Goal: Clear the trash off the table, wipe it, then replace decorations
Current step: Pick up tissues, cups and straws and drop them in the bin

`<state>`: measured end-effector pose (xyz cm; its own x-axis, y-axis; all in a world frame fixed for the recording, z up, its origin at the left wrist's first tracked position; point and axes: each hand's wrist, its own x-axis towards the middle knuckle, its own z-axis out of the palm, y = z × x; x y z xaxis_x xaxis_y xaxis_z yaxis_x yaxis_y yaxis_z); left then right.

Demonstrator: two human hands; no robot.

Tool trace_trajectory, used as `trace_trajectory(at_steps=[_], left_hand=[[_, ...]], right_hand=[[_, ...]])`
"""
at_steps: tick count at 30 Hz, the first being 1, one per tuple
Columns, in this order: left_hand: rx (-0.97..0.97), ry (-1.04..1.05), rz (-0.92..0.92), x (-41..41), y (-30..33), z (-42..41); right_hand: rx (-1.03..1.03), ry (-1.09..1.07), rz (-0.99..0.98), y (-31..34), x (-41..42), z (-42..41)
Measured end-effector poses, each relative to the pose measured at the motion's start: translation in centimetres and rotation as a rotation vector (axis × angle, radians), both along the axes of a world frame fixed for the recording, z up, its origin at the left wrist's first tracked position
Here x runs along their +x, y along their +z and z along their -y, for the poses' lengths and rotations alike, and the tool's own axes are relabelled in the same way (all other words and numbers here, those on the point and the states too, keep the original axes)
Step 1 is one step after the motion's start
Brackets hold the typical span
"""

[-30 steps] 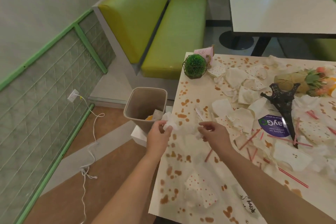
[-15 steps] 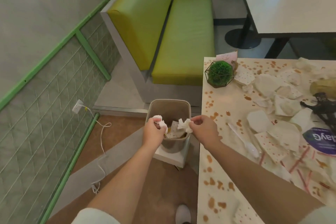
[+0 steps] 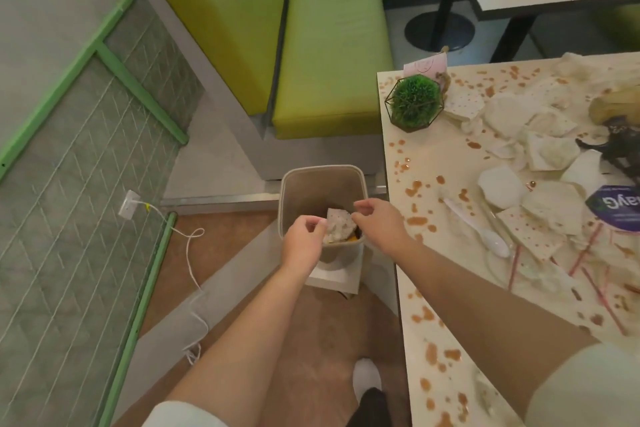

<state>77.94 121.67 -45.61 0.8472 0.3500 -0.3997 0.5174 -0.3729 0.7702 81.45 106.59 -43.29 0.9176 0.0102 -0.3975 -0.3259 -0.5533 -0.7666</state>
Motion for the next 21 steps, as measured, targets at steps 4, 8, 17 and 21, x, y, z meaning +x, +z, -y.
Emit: trace_trajectory(at_steps=[4,8,17,21], left_hand=[[0.021,-0.116,-0.019,-0.9,0.7,2.7],[0.003,-0.236,-0.037,-2.3,1.7,6.3],[-0.023,-0.455,-0.08,-9.1,3.5,14.7],[-0.002,-0.544,-0.113,-13.4,2.8,17.9]], right_hand=[[0.059,-0.118,0.022,0.6,-2.3,2.9],[0.092,-0.235,0.01,1.5,-5.0,7.2],[-0.054,-0.269,-0.007,3.5,-13.4,16.4],[-0.093,-0.293,-0.011,3.4,-17.7,19.1]])
